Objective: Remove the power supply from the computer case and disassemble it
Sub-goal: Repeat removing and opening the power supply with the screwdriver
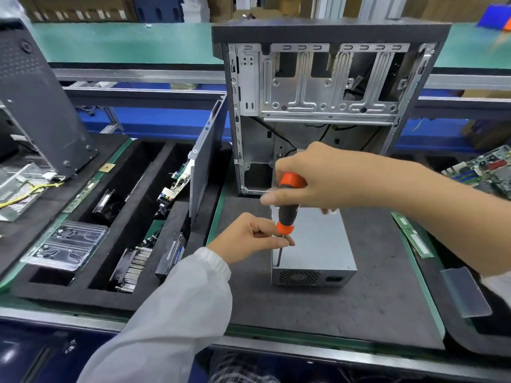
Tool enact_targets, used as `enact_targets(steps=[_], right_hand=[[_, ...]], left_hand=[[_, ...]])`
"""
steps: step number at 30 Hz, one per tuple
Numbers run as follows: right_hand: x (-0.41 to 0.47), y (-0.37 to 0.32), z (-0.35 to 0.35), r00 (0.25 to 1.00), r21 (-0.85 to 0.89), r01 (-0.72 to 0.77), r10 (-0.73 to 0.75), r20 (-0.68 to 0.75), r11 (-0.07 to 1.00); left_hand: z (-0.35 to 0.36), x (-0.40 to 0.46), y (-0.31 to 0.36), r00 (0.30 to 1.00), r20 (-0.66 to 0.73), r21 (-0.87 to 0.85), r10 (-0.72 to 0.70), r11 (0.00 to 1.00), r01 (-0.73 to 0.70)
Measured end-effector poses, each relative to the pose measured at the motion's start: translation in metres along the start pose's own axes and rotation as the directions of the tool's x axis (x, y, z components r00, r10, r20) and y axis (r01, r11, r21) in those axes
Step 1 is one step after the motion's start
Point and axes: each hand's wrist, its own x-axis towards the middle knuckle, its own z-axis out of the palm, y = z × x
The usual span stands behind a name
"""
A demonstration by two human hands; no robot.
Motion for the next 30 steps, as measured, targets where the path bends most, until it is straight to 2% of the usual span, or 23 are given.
enact_targets(steps=[2, 3, 5, 8, 11, 13, 15, 17, 19, 20, 23, 25, 27, 30], right_hand=[[0.006, -0.001, 0.005, 0.997, -0.231, -0.03, 0.014, -0.072, 0.972], [0.008, 0.001, 0.006, 0.997, -0.279, 0.004, -0.027, -0.077, 0.96], [0.007, 0.004, 0.002, 0.993, -0.212, 0.117, -0.109, 0.048, 0.97], [0.004, 0.005, -0.013, 0.932, -0.03, 0.226, -0.207, 0.297, 0.974], [0.003, 0.0, -0.02, 0.888, -0.044, 0.317, -0.28, 0.364, 0.947], [0.002, 0.001, -0.021, 0.901, -0.033, 0.281, -0.251, 0.353, 0.959], [0.003, -0.003, -0.018, 0.949, -0.055, 0.104, -0.083, 0.304, 0.993], [0.007, -0.008, -0.01, 0.981, -0.214, 0.018, 0.024, 0.192, 0.977], [0.011, -0.01, -0.002, 0.995, -0.382, 0.07, -0.036, 0.096, 0.922], [0.013, -0.011, -0.001, 0.989, -0.393, 0.136, -0.101, 0.108, 0.909], [0.009, -0.009, -0.014, 0.931, -0.185, 0.274, -0.212, 0.296, 0.944], [0.007, -0.005, -0.017, 0.913, -0.092, 0.29, -0.247, 0.324, 0.953], [0.005, -0.009, -0.015, 0.964, -0.143, 0.166, -0.13, 0.231, 0.976], [0.006, -0.013, -0.004, 0.994, -0.365, -0.057, 0.088, 0.07, 0.929]], left_hand=[[0.0, 0.0, 0.003, 1.0, -0.025, 0.007, -0.006, 1.0, 0.007], [0.0, -0.001, 0.004, 0.999, -0.032, 0.015, -0.01, 1.0, 0.011], [0.0, -0.002, 0.005, 1.0, -0.014, 0.028, -0.024, 0.999, 0.024], [-0.004, -0.002, 0.006, 0.999, 0.004, -0.005, -0.039, 0.999, 0.039], [-0.005, -0.001, 0.012, 1.0, -0.004, 0.021, -0.02, 1.0, 0.02], [-0.004, -0.001, 0.012, 1.0, -0.01, 0.03, 0.006, 1.0, -0.005], [-0.002, -0.001, 0.01, 0.999, -0.035, 0.039, 0.006, 0.999, -0.005], [-0.001, 0.0, 0.01, 0.999, -0.025, 0.046, -0.022, 0.999, 0.023], [0.0, 0.001, 0.012, 0.999, 0.012, 0.032, -0.042, 0.999, 0.042], [0.0, 0.001, 0.013, 0.999, 0.028, 0.013, -0.047, 0.999, 0.047], [-0.001, 0.001, 0.013, 0.998, 0.055, 0.019, -0.013, 1.0, 0.012], [0.001, 0.002, 0.014, 0.998, 0.062, 0.034, -0.009, 0.999, 0.007], [0.002, 0.002, 0.015, 0.999, 0.052, 0.015, -0.003, 1.0, 0.002], [0.002, 0.001, 0.021, 0.996, 0.078, 0.02, -0.03, 0.999, 0.029]])
